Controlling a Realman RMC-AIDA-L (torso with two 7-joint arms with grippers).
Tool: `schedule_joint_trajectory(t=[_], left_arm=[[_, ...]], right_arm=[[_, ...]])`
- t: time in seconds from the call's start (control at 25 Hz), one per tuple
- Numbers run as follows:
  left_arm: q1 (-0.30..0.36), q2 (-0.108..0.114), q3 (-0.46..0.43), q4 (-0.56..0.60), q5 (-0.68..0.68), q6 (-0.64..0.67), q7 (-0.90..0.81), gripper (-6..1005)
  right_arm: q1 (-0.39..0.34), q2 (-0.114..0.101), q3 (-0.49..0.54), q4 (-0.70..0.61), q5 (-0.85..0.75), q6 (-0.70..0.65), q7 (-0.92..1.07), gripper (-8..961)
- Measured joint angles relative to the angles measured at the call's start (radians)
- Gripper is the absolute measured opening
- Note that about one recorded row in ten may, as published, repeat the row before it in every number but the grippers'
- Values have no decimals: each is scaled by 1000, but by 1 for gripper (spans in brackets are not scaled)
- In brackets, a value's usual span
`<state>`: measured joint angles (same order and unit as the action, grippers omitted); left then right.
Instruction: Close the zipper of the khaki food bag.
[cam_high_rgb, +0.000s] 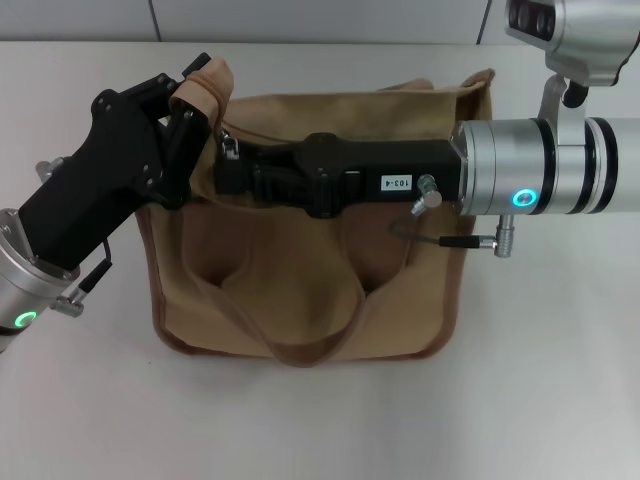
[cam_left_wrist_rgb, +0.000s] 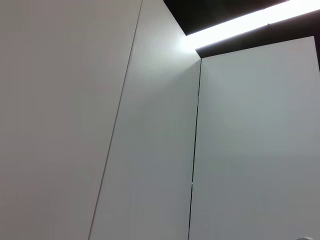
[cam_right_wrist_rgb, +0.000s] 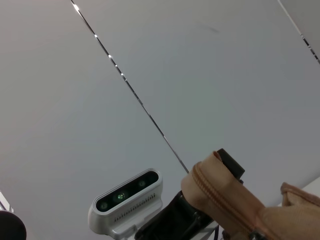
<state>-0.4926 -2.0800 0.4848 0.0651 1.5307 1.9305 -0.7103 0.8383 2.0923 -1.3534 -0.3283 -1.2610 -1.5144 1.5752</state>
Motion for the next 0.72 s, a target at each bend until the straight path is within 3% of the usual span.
schedule_joint_trajectory(t=[0.04, 0.24, 0.44, 0.72], left_arm=[[0, 0, 0, 0, 0, 1, 0, 17], [3, 0, 0, -1, 0, 1, 3, 16], [20, 1, -12, 3, -6, 1, 6, 16], [67, 6, -114, 13, -7, -8, 10, 16]], right_arm=[[0, 0, 0, 0, 0, 0, 0, 168], [-7, 0, 0, 0, 0, 4, -1, 2], [-36, 0, 2, -4, 0, 3, -18, 1], [-95, -8, 15, -16, 1, 1, -39, 0]])
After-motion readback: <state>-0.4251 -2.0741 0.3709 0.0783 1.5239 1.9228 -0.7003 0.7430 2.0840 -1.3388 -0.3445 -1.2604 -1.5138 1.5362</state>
